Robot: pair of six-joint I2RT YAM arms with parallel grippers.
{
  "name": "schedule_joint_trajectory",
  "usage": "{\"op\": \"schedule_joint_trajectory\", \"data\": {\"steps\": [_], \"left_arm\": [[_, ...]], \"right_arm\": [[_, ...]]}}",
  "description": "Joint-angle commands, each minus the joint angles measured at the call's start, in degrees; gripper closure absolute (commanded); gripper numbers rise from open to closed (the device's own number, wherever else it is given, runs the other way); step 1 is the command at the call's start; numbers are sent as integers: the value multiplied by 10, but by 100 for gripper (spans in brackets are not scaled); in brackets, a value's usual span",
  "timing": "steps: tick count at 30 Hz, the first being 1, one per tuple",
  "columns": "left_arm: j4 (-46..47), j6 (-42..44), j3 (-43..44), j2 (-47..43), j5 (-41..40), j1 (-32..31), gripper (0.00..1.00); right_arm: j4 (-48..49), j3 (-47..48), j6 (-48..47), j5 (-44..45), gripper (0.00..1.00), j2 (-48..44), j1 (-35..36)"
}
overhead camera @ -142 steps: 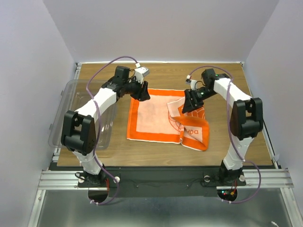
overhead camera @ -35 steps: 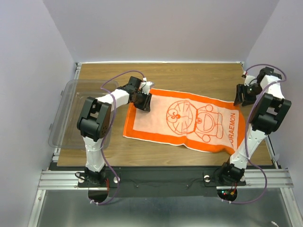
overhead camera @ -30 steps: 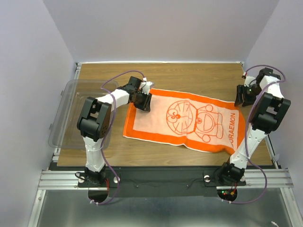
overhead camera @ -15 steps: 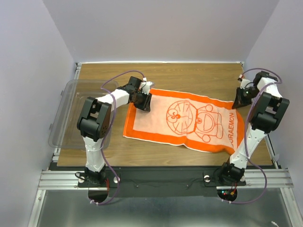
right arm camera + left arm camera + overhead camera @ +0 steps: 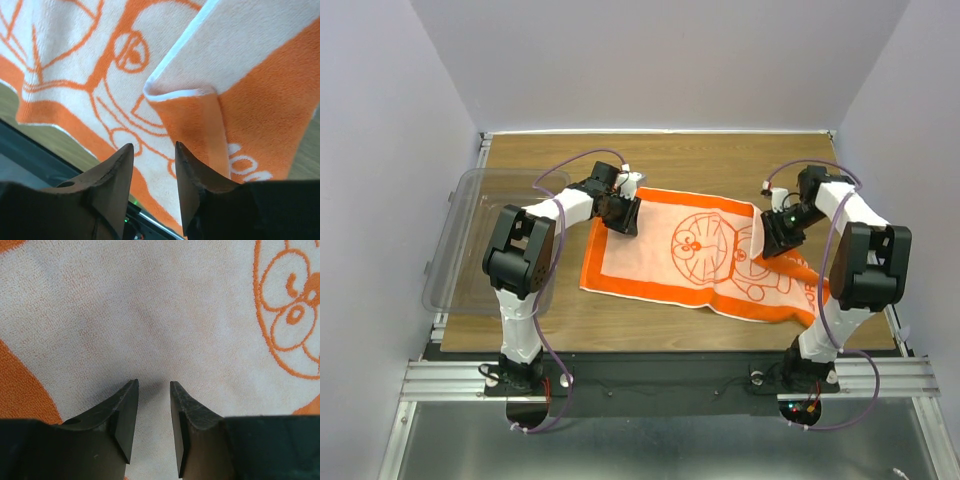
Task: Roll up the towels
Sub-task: Flatten the towel
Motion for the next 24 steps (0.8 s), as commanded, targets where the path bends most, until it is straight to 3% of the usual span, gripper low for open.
{"op": "schedule_joint_trajectory", "data": {"steps": [1,5,9,12,17,21,24], "left_arm": [[-5,0,26,-10,6,2,57],[-8,-3,36,-1,7,3,57],[-9,-5,37,0,12,2,57],[-9,-4,36,0,11,2,57],[-8,-5,35,1,11,2,57],[-9,-5,35,1,11,2,57],[-9,-4,36,2,11,2,57]], "right_arm": [[-61,13,-52,-44,55,-18,-8],[-130,50,-105,-83,52,7,-9],[-63,63,-52,-35,63,-14,-9],[5,54,-26,13,64,-18,-9],[49,55,-9,40,64,12,-8],[60,46,-12,46,55,44,-6],[70,25,-12,49,55,52,-3]]}}
